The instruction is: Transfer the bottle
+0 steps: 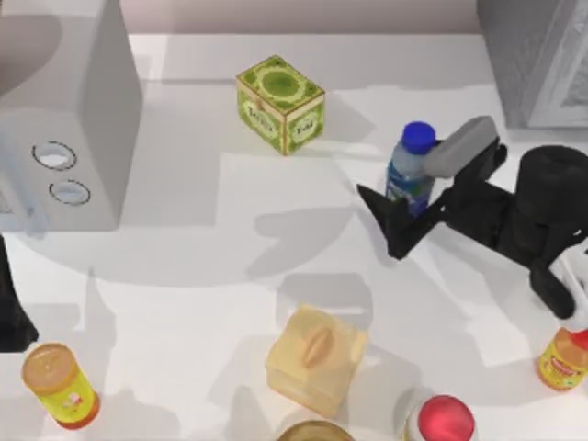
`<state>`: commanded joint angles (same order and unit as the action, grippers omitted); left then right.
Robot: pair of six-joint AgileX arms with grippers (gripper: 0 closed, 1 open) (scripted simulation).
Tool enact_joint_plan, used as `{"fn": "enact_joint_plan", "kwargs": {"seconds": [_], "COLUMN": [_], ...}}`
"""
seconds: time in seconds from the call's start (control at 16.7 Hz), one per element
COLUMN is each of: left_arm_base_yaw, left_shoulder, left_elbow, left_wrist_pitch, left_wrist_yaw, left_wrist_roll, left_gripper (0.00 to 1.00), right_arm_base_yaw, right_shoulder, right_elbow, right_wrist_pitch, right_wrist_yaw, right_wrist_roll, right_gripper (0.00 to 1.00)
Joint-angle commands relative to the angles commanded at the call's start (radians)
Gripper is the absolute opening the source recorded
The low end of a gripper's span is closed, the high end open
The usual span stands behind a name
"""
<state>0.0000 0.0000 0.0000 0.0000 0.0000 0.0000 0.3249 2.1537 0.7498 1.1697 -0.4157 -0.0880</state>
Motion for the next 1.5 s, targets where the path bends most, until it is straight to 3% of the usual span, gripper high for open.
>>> {"fn": "enact_joint_plan", "kwargs": {"seconds": [0.42, 1.2, 1.5], "left_arm_base_yaw": [0.000, 0.000, 0.000], "left_shoulder": [0.000, 0.000, 0.000], "left_elbow": [0.000, 0.000, 0.000], "left_wrist_pitch": [0.000, 0.000, 0.000], "left_wrist_yaw": [0.000, 0.000, 0.000], "left_wrist_roll": [0.000, 0.000, 0.000], "left_gripper": [1.00, 1.00, 1.00], "right_arm_base_yaw": [0.000, 0.000, 0.000], "right_shoulder": [0.019, 0.019, 0.019], "right_elbow": [-0.012, -0.012, -0.012], "right_wrist_pitch": [0.037, 0.037, 0.037], "right_wrist_yaw": [0.000, 0.000, 0.000], "right_wrist_roll": [-0.003, -0.003, -0.003], "right_gripper": [1.00, 0.02, 0.00]}}
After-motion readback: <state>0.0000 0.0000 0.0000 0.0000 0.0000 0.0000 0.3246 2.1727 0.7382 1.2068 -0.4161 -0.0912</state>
